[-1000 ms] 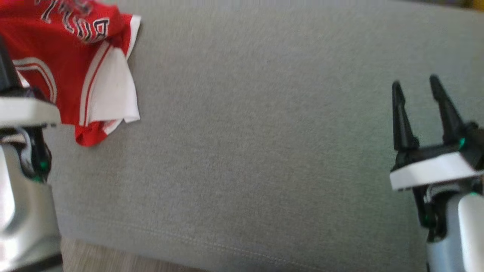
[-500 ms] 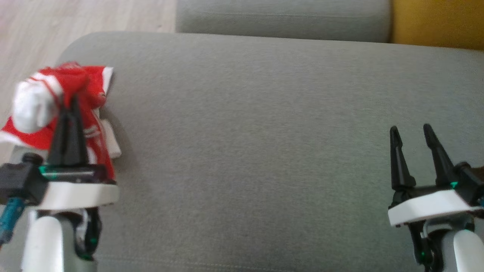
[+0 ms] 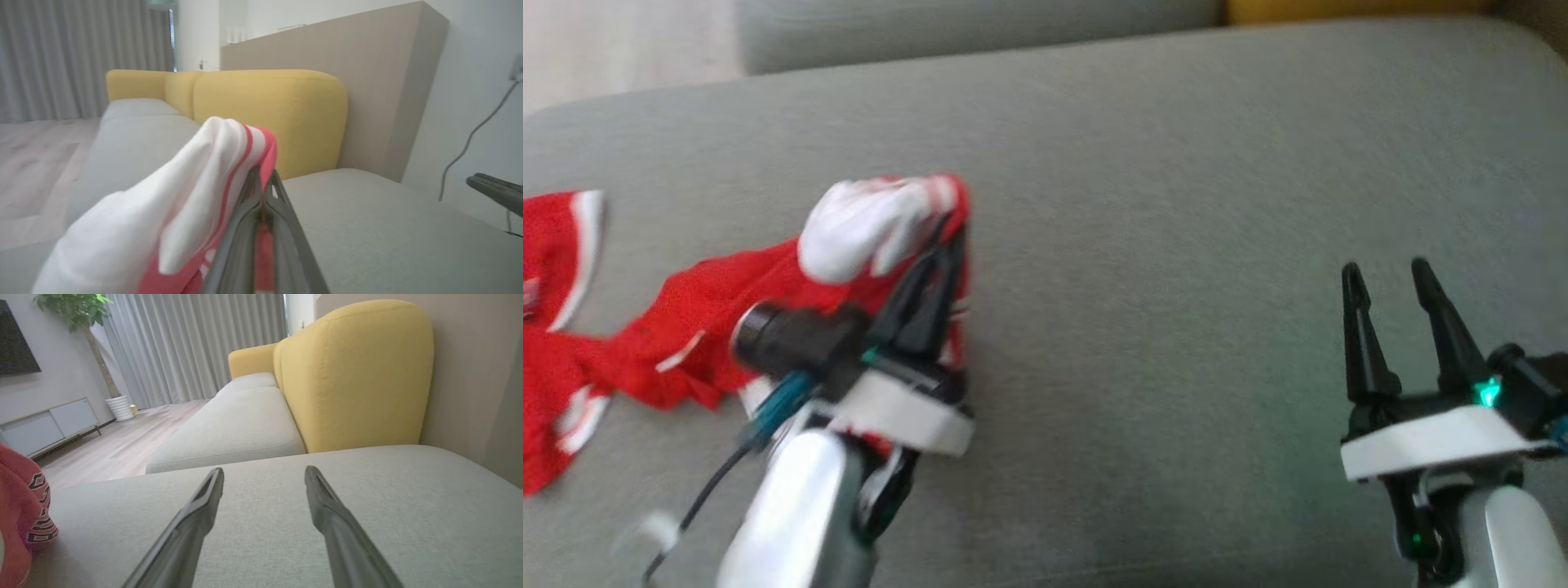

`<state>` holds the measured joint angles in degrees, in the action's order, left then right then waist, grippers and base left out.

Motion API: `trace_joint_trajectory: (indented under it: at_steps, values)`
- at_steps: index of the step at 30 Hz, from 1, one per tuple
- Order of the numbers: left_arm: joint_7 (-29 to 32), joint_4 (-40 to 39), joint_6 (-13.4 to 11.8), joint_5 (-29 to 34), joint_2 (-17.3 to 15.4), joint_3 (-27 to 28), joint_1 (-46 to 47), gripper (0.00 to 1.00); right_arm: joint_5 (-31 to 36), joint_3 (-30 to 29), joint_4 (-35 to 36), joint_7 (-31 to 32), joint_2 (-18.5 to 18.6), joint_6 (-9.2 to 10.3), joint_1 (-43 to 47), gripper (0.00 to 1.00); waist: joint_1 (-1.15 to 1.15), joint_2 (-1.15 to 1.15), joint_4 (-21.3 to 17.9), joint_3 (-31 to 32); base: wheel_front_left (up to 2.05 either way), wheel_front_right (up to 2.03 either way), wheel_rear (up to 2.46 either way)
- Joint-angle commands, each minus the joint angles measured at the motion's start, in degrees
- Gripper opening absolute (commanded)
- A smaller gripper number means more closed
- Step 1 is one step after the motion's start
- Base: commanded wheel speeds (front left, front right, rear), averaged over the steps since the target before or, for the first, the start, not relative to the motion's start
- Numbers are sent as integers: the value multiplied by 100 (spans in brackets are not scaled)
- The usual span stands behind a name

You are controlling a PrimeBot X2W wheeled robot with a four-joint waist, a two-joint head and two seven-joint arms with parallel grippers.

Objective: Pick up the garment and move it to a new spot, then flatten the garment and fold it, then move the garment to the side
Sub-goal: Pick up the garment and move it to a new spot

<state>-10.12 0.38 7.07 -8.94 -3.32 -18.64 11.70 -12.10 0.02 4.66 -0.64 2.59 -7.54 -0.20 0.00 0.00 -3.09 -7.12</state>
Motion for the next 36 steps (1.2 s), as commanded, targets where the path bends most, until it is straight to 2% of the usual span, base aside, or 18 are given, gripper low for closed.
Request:
trace_joint_trajectory:
  at_steps: [1, 8, 12, 22, 23, 24, 25, 32, 36]
  values:
    - [-21, -72, 24, -47, 5, -52, 562, 0, -43, 180, 174, -87, 30, 5, -367, 100, 0, 0, -528, -436, 0, 0, 0]
    - [-81, 612, 38, -155, 34, -1012, 1681, 0, -243, 370, 4, -322, 30, 5, -655, 100, 0, 0, -1250, -1004, 0, 0, 0]
    - [23, 1201, 39, -188, 41, -1502, 2147, 0, -371, 458, -120, -485, 29, 5, -744, 100, 0, 0, -1520, -1275, 0, 0, 0]
    - [134, 2624, 41, -514, 43, -2399, 2675, 0, -484, 587, -479, -768, 29, 5, -932, 100, 0, 0, -1674, -1491, 0, 0, 0]
    - [111, 2706, 41, -582, 43, -2465, 2707, 17, -489, 588, -516, -781, 29, 5, -946, 100, 0, 0, -1649, -1477, 0, 0, 0]
    - [67, 2762, 41, -648, 44, -2517, 2729, 84, -487, 591, -555, -789, 29, 5, -959, 100, 0, 0, -1620, -1450, 0, 0, 0]
    - [26, 2808, 41, -711, 44, -2574, 2743, 100, -479, 594, -590, -792, 29, 5, -968, 100, 0, 0, -1583, -1409, 0, 0, 0]
    - [-297, 2709, -10, -956, 42, -2699, 2551, 100, -332, 540, -691, -722, 29, 5, -956, 100, 0, 0, -1139, -988, 0, 0, 0]
    - [-413, 2380, -290, -1023, -83, -2475, 2244, 100, -220, 493, -656, -606, 29, 5, -889, 100, 0, 0, -834, -711, 0, 0, 0]
